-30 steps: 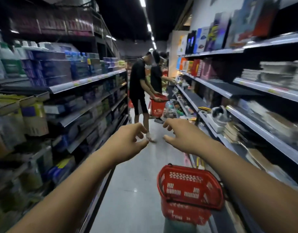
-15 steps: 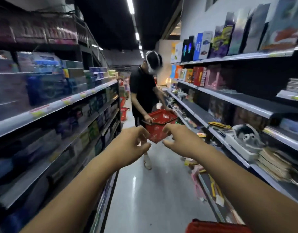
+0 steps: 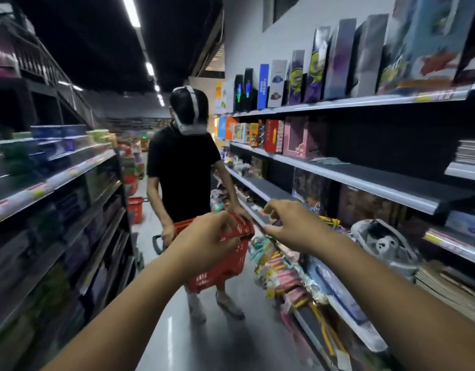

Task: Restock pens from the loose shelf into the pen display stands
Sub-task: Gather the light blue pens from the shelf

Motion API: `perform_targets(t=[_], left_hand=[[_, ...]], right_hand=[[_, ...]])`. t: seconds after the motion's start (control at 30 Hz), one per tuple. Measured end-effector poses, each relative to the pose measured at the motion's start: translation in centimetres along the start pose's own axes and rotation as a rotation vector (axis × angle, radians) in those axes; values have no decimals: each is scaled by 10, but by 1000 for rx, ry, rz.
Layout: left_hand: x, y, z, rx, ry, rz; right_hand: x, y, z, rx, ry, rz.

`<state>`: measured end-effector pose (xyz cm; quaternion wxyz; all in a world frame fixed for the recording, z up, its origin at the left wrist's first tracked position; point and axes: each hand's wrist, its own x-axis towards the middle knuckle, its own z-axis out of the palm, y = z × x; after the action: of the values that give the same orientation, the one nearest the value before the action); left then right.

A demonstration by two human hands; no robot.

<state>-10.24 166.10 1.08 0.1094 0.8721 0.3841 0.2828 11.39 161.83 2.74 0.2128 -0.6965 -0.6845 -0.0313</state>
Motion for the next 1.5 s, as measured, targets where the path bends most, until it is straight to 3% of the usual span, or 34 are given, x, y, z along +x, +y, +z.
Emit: perform_targets(t=[0.27,0.67,0.93,1.2,1.5], left_hand=[[194,-40,63,-80,-49,131],[466,-62,204,-151,-154,377],[619,-45,273,-181,-197,418],[777,-34,360,-221,-165,377],[899,-42,430,-256,-156,283]], right_hand=[[148,109,3,-100,27,155],[298,294,31,-167,77,374],[398,403,20,-166,135,433],[512,554,16,-209,55,412],[639,676,26,-190,-17,384]])
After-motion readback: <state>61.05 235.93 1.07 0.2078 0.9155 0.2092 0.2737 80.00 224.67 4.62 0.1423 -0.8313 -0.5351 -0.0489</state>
